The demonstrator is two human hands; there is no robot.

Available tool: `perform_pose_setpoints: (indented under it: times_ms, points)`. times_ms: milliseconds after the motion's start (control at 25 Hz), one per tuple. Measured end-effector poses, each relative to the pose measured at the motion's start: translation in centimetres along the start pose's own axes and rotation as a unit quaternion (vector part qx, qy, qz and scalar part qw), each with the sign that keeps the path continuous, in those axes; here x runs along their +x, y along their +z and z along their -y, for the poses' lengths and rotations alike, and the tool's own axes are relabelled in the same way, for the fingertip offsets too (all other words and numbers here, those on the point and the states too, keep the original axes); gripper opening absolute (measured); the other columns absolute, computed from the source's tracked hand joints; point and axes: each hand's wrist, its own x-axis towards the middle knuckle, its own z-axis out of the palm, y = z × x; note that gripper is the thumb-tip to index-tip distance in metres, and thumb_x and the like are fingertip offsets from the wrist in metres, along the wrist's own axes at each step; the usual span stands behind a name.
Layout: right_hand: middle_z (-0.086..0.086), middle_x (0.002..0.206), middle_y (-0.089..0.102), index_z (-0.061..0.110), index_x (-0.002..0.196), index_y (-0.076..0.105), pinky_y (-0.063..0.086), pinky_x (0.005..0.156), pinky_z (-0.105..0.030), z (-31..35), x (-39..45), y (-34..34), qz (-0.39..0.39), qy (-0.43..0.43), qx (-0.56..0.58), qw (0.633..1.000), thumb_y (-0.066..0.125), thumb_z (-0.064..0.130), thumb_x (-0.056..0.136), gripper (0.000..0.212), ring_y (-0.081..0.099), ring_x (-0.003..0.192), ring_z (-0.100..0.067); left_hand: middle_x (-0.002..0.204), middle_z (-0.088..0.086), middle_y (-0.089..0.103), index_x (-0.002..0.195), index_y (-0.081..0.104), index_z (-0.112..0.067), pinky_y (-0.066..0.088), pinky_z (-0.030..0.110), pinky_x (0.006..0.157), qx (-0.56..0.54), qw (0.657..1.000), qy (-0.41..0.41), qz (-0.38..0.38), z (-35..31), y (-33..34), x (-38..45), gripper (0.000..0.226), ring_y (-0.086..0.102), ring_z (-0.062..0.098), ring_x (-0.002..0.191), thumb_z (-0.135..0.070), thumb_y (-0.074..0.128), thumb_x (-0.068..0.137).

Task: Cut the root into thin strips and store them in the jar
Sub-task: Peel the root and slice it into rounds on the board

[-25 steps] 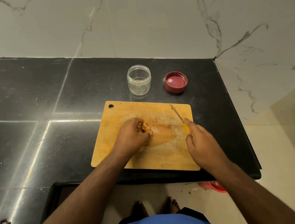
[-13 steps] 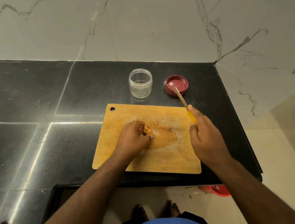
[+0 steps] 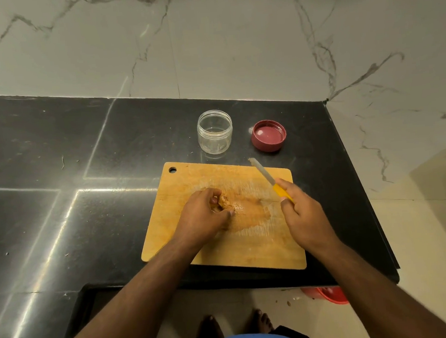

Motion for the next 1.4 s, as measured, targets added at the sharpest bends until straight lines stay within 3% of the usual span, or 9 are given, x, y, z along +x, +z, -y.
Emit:
perform_pose_setpoints:
  times_ms: [160,320,440,560,680,840,1080,1240,1400]
  points:
    - [0.010,0.093,0.061,0.041,0.144,0.042,0.048,0.067,-0.028,-0.4,0.1,0.7,0.012,0.048,0.130,0.990,0.042,0.022,0.104,0.045,0.050,0.066,-0.001,0.112,-0.009,0.056,0.131,0.059,-0.025,0.050,0.028,0.086,0.001,1.000,-0.001,0.010,0.0,-0.2,0.1,0.055,0.055,0.009,0.099,-0.039,0.079,0.082]
    - [0.006,0.125,0.060,0.046,0.146,0.037,0.054,0.091,-0.042,-1.0,1.2,0.6,0.009,0.035,0.060,0.998,0.043,0.029,0.104,0.046,0.050,0.087,-0.002,0.114,-0.009,0.056,0.133,0.057,-0.025,0.051,0.028,0.087,0.007,1.000,0.002,0.016,0.0,-0.3,0.1,0.057,0.055,0.008,0.100,-0.040,0.079,0.083]
    - [0.002,0.126,0.061,0.044,0.147,0.036,0.058,0.086,-0.042,-0.4,2.3,0.8,-0.018,0.082,0.057,0.995,0.044,0.027,0.104,0.046,0.064,0.089,-0.017,0.115,-0.009,0.056,0.135,0.057,-0.025,0.051,0.029,0.089,0.006,1.000,0.000,0.016,-0.1,-0.2,0.1,0.058,0.055,0.008,0.100,-0.040,0.079,0.083]
    - [-0.002,0.145,0.049,0.035,0.151,0.034,0.048,0.102,-0.039,-0.3,2.6,0.8,-0.006,0.108,0.012,0.994,0.042,0.027,0.105,0.047,0.056,0.119,-0.022,0.118,-0.009,0.056,0.136,0.056,-0.025,0.050,0.028,0.089,0.005,1.000,-0.001,0.017,-0.1,-0.3,0.0,0.060,0.055,0.008,0.102,-0.040,0.078,0.083]
    - [-0.002,0.134,0.058,0.038,0.147,0.040,0.055,0.090,-0.040,-0.7,1.4,0.8,0.017,0.108,0.056,0.992,0.043,0.029,0.104,0.043,0.056,0.100,-0.012,0.118,-0.009,0.055,0.136,0.056,-0.025,0.050,0.029,0.091,0.007,1.000,-0.001,0.016,-0.1,-0.3,-0.1,0.059,0.054,0.009,0.104,-0.040,0.078,0.083]
    - [-0.001,0.096,0.063,0.046,0.136,0.048,0.046,0.050,-0.022,-0.9,-0.4,0.5,-0.009,0.138,0.159,0.977,0.045,0.021,0.104,0.040,0.052,0.060,-0.004,0.116,-0.009,0.055,0.134,0.057,-0.026,0.051,0.030,0.090,0.002,1.000,0.000,0.015,-0.1,-0.3,-0.1,0.057,0.055,0.009,0.102,-0.041,0.078,0.083]
    - [-0.006,0.081,0.060,0.046,0.120,0.055,0.041,0.046,-0.025,-0.1,-1.5,-0.6,-0.026,0.154,0.256,0.954,0.048,0.015,0.103,0.036,0.044,0.050,-0.010,0.119,-0.004,0.060,0.131,0.060,-0.025,0.054,0.028,0.083,-0.007,1.000,-0.005,0.028,0.3,-1.5,0.6,0.036,0.062,0.014,0.103,-0.016,0.064,0.096]
    - [-0.005,0.079,0.060,0.047,0.119,0.054,0.040,0.047,-0.025,0.6,-2.0,-0.1,-0.006,0.157,0.261,0.952,0.048,0.017,0.103,0.035,0.043,0.050,-0.011,0.146,-0.010,0.049,0.139,0.057,-0.035,0.043,0.030,0.108,0.119,0.984,0.085,0.100,0.3,-2.3,1.4,0.053,0.045,0.014,0.135,-0.010,0.066,0.093]
    - [-0.005,0.078,0.059,0.049,0.114,0.055,0.039,0.047,-0.026,1.4,-1.7,0.3,-0.005,0.151,0.267,0.952,0.048,0.018,0.103,0.034,0.042,0.051,-0.012,0.125,-0.008,0.059,0.126,0.064,-0.030,0.049,0.026,0.088,0.144,0.984,0.078,0.071,0.0,-2.2,1.3,0.035,0.055,0.011,0.108,-0.029,0.070,0.092]
